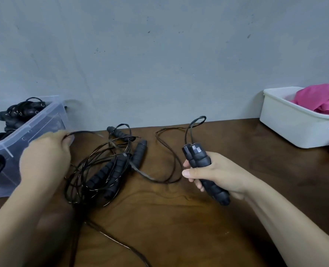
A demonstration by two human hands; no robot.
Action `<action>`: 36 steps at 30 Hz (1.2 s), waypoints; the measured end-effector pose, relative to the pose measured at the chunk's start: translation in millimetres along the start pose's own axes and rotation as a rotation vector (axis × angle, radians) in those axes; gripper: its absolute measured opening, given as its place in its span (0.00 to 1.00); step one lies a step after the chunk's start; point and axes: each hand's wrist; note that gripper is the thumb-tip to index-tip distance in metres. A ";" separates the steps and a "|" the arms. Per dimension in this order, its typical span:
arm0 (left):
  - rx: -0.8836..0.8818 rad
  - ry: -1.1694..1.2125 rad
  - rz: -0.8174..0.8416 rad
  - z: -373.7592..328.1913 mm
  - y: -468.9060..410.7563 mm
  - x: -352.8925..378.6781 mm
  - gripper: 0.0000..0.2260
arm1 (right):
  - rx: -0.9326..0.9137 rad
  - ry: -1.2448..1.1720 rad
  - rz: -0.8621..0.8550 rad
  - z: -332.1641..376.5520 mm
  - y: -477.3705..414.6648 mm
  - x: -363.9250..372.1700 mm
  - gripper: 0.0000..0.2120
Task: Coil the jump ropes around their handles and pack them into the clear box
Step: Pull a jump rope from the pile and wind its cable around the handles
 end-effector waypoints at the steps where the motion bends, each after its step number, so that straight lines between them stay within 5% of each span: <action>1: -0.024 -0.069 0.016 11.7 -6.3 1.6 0.13 | -0.003 0.009 0.007 -0.5 -0.1 2.2 0.18; 7: 0.089 -0.251 0.284 -5.2 -2.7 -10.2 0.44 | 0.003 0.089 0.042 -6.1 -0.7 8.3 0.18; 12: 0.334 -0.145 0.474 -43.0 20.0 -21.8 0.51 | 0.011 0.121 0.062 -9.3 -2.7 14.9 0.18; 16: 0.516 -0.188 0.836 -69.4 40.4 -31.2 0.60 | 0.005 0.140 0.059 -11.1 -2.6 19.9 0.17; 20: 0.581 0.014 1.065 -89.8 55.4 -39.7 0.61 | -0.002 0.150 0.076 -13.3 -3.4 21.6 0.18; 25: 0.765 0.236 0.768 -125.9 77.4 -29.9 0.53 | -0.012 0.190 0.126 -9.8 -1.5 25.1 0.18; 30: 0.906 0.436 0.690 -144.3 95.4 -12.2 0.26 | -0.062 0.335 0.318 2.1 7.1 17.2 0.15; 36: 0.923 0.303 0.507 -126.1 120.0 10.6 0.24 | -0.043 0.268 0.524 8.0 12.8 11.3 0.13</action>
Point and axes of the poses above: each hand's wrist, its own y-axis away from the middle knuckle, its own x-axis out of the palm, z = x × y, and after that the axes turned 11 degrees about -x, right-handed
